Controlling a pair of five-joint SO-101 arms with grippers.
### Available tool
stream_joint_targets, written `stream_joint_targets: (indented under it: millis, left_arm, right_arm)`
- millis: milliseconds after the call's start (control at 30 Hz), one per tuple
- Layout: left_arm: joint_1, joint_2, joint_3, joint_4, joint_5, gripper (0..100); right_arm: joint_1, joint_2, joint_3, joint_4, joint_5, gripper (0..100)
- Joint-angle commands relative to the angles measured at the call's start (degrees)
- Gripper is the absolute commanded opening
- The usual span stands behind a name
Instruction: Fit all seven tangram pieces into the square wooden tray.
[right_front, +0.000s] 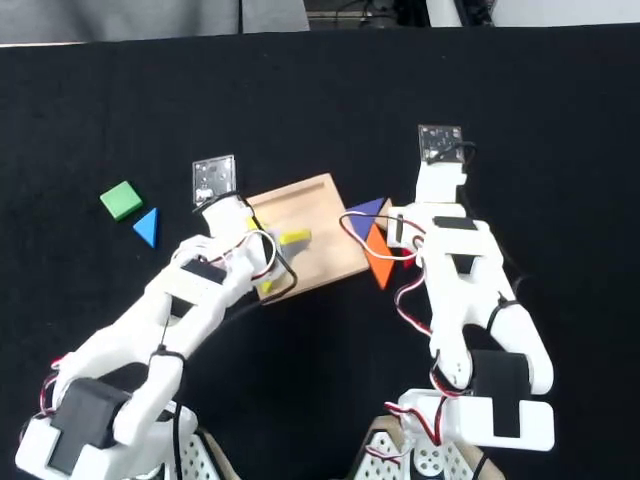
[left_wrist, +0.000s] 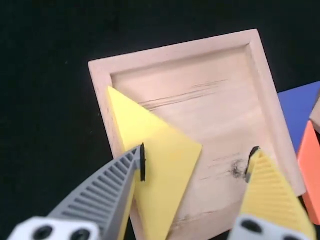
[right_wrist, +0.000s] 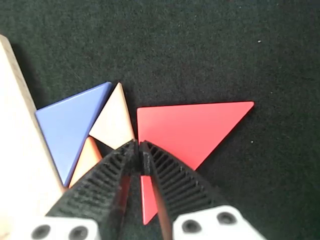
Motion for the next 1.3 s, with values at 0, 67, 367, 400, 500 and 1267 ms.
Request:
stream_joint_targets:
  millis: [0, 67, 367, 400, 500, 1267]
  left_arm:
    - [0.57, 1.05, -3.21, 0.53, -0.26, 34]
    - [0.66, 1.14, -3.21, 0.44, -0.26, 34]
    - [0.57, -0.09, -2.59, 0.62, -0.26, 33]
    - [0.22, -1.58, -1.98, 1.32, -0.26, 31]
    - [-0.48, -7.3, 0.22, 3.25, -0.44, 28]
    - [-0.04, -0.09, -2.07, 2.2, -0.53, 27]
  right_arm:
    - [-1.05, -0.57, -0.66, -1.05, 0.0, 1.4]
    - [-1.05, -0.57, -0.66, -1.05, 0.0, 1.4]
    - [-1.05, -0.57, -0.66, -1.05, 0.0, 1.4]
    - [-1.05, -0.57, -0.66, -1.05, 0.0, 1.4]
    - [-1.05, -0.57, -0.66, -1.05, 0.0, 1.4]
    - [-1.05, -0.57, -0.66, -1.05, 0.0, 1.4]
